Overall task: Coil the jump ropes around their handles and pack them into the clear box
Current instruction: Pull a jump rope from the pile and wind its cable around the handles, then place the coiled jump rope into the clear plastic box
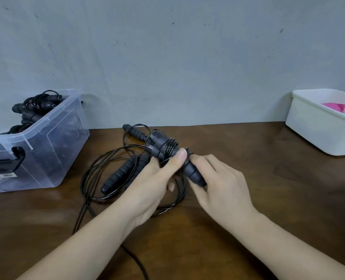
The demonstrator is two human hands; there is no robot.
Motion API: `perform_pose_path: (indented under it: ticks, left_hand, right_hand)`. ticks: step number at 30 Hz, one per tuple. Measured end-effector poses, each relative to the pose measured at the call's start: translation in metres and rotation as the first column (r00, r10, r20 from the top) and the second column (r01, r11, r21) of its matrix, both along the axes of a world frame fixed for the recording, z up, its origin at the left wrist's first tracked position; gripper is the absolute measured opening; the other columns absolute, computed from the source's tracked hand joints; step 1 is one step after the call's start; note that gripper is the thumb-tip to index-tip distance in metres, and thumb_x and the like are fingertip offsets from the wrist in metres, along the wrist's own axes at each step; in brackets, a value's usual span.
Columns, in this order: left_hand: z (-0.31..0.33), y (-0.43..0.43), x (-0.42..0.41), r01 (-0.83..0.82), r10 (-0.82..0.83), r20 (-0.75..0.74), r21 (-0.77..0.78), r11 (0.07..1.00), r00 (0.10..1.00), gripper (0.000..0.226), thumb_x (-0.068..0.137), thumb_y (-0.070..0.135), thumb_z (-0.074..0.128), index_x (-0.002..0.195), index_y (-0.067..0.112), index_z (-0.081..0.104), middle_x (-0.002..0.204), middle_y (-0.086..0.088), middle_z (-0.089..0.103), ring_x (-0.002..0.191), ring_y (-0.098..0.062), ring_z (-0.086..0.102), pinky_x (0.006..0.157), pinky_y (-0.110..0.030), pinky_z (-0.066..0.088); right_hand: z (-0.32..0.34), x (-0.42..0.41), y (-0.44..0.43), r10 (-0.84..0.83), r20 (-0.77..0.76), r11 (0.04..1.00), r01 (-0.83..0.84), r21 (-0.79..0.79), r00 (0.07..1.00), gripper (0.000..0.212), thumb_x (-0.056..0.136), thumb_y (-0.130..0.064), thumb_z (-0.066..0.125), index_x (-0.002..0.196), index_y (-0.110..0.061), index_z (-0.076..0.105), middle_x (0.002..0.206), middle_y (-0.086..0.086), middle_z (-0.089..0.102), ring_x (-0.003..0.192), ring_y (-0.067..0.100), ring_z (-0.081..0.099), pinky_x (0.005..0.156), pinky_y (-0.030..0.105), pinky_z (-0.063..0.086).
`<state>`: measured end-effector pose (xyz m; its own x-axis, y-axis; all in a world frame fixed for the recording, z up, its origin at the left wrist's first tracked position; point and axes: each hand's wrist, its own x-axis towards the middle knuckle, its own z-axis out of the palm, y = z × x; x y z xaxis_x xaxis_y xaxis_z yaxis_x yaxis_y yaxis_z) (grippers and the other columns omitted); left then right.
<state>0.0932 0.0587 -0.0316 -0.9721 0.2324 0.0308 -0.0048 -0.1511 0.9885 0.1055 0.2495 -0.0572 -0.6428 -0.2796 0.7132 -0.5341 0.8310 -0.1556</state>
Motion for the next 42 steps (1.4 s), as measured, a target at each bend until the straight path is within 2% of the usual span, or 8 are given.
perform_pose_path:
  ticks: [6, 11, 17, 21, 24, 28, 35, 42]
  left_hand:
    - [0.014, -0.012, -0.007, -0.075, 0.073, -0.048, -0.061, 0.995, 0.996, 0.060, 0.088, 0.058, 0.077, 0.129, 0.016, 0.066, 0.110, 0.003, 0.073, 0.104, -0.015, 0.064, 0.083, -0.037, 0.046]
    - [0.026, -0.033, -0.011, -0.070, 0.066, -0.066, -0.064, 0.996, 0.996, 0.063, 0.087, 0.046, 0.087, 0.133, 0.009, 0.063, 0.131, -0.015, 0.071, 0.127, -0.029, 0.067, 0.113, -0.052, 0.049]
    - [0.052, -0.082, 0.001, -0.199, 0.158, -0.155, -0.310, 0.930, 0.975, 0.073, 0.071, 0.057, 0.095, 0.128, 0.025, 0.062, 0.122, 0.010, 0.075, 0.117, -0.009, 0.071, 0.107, -0.043, 0.054]
    - [0.084, -0.121, 0.003, -0.266, 0.183, -0.241, -0.374, 0.889, 0.953, 0.061, 0.076, 0.045, 0.095, 0.127, 0.025, 0.066, 0.123, 0.006, 0.077, 0.117, -0.014, 0.072, 0.108, -0.046, 0.053]
    - [0.113, -0.156, -0.003, -0.362, 0.233, -0.330, -0.414, 0.835, 0.915, 0.062, 0.076, 0.037, 0.095, 0.130, 0.024, 0.067, 0.122, 0.008, 0.078, 0.118, -0.012, 0.072, 0.109, -0.045, 0.052]
    - [0.154, -0.207, -0.018, -0.552, 0.310, -0.473, -0.553, 0.624, 0.825, 0.064, 0.076, 0.045, 0.093, 0.131, 0.030, 0.063, 0.112, 0.016, 0.076, 0.098, 0.000, 0.073, 0.092, -0.032, 0.057]
    - [0.182, -0.298, -0.074, -0.680, 0.299, -0.615, -0.698, 0.225, 0.730, 0.076, 0.075, 0.037, 0.095, 0.132, 0.021, 0.047, 0.119, 0.005, 0.068, 0.102, -0.022, 0.065, 0.085, -0.039, 0.049]
    - [0.169, -0.358, -0.132, -0.424, 0.057, -0.438, -0.891, -0.163, 0.897, 0.074, 0.073, 0.018, 0.094, 0.134, 0.025, 0.051, 0.105, -0.004, 0.069, 0.095, -0.028, 0.062, 0.080, -0.039, 0.052]
  right_hand:
    - [-0.006, -0.001, -0.013, 0.011, 0.051, 0.995, -0.016, 0.095, 0.999, 0.065, 0.083, -0.015, 0.079, 0.142, -0.018, 0.051, 0.133, 0.002, 0.060, 0.107, 0.024, 0.065, 0.057, 0.030, 0.052]
    - [-0.007, 0.000, -0.020, 0.136, 0.195, 0.989, -0.146, 0.037, 0.971, 0.064, 0.100, -0.025, 0.067, 0.159, -0.019, 0.042, 0.157, -0.004, 0.045, 0.131, 0.016, 0.058, 0.084, 0.024, 0.059]
    - [0.004, -0.005, -0.051, 0.296, 0.249, 0.954, -0.299, -0.025, 0.922, 0.070, 0.106, -0.034, 0.060, 0.167, -0.033, 0.026, 0.168, -0.018, 0.029, 0.146, 0.006, 0.045, 0.106, 0.024, 0.052]
    - [0.018, -0.024, -0.089, 0.371, 0.254, 0.929, -0.363, -0.077, 0.893, 0.071, 0.107, -0.033, 0.060, 0.166, -0.041, 0.021, 0.163, -0.024, 0.030, 0.146, -0.003, 0.039, 0.110, 0.014, 0.039]
    - [0.026, -0.044, -0.118, 0.384, 0.302, 0.921, -0.339, -0.192, 0.872, 0.074, 0.107, -0.037, 0.059, 0.161, -0.055, 0.012, 0.157, -0.029, 0.036, 0.136, -0.010, 0.044, 0.107, 0.016, 0.043]
    - [0.030, -0.087, -0.152, 0.336, 0.301, 0.942, -0.320, -0.103, 0.893, 0.056, 0.107, -0.035, 0.056, 0.157, -0.042, 0.032, 0.151, -0.016, 0.051, 0.138, 0.008, 0.048, 0.116, 0.034, 0.045]
    - [-0.004, -0.130, -0.162, 0.231, 0.298, 0.973, -0.214, -0.089, 0.926, 0.037, 0.109, -0.043, 0.050, 0.145, -0.032, 0.053, 0.126, -0.015, 0.061, 0.121, 0.011, 0.053, 0.106, 0.034, 0.043]
    - [-0.032, -0.137, -0.152, 0.208, 0.356, 0.978, -0.189, -0.087, 0.911, 0.036, 0.111, -0.052, 0.043, 0.141, -0.037, 0.056, 0.129, -0.025, 0.054, 0.128, 0.005, 0.048, 0.117, 0.040, 0.042]
